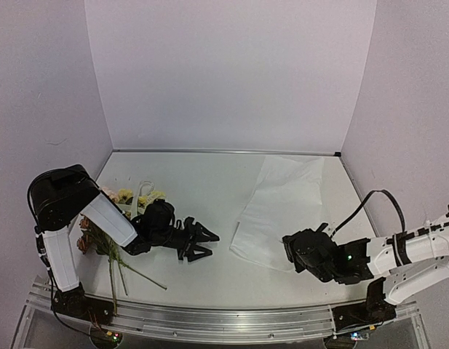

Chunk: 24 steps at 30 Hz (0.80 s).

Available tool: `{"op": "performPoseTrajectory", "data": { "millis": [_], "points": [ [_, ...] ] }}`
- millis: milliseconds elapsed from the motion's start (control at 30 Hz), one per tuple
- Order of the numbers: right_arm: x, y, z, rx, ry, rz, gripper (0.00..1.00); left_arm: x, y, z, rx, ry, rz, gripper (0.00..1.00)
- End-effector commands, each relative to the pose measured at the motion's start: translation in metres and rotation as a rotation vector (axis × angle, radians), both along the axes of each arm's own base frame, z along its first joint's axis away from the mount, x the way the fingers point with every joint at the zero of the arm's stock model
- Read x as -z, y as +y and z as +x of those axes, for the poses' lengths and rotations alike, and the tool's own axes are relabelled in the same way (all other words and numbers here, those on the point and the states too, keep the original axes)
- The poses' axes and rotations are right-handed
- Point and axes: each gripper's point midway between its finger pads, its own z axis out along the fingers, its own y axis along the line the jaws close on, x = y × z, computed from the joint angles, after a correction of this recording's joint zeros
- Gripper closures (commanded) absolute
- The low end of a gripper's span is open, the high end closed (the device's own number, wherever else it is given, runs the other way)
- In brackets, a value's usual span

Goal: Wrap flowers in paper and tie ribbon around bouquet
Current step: Move the folded wrapping paper to the center of the board, then pick up the folded wrapping paper from the center of the board.

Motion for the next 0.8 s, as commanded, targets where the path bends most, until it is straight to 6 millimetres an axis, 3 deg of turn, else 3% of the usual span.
{"op": "performPoseTrajectory", "data": {
  "millis": [0,267,500,600,767],
  "points": [
    [-0.023,0.030,0.005,-0.050,-0.025,0.128,1.00,-0.024,-0.007,-0.001,0.045,-0.051,-0.087,0.39],
    [-0.022,0.068,0.008,-0.101,0.003,0.229,1.00,-0.009,-0.002,-0.001,0.046,-0.053,-0.003,0.38],
    [-0.020,0.065,0.007,-0.099,0.004,0.235,1.00,0.026,0.022,0.015,-0.061,-0.071,0.177,0.39],
    [-0.018,0.064,0.006,-0.100,0.009,0.239,1.00,0.029,0.021,0.027,-0.070,-0.089,0.178,0.41],
    [-0.015,0.060,0.005,-0.093,0.009,0.254,1.00,0.037,0.013,0.034,-0.063,-0.083,0.180,0.54]
  ]
}}
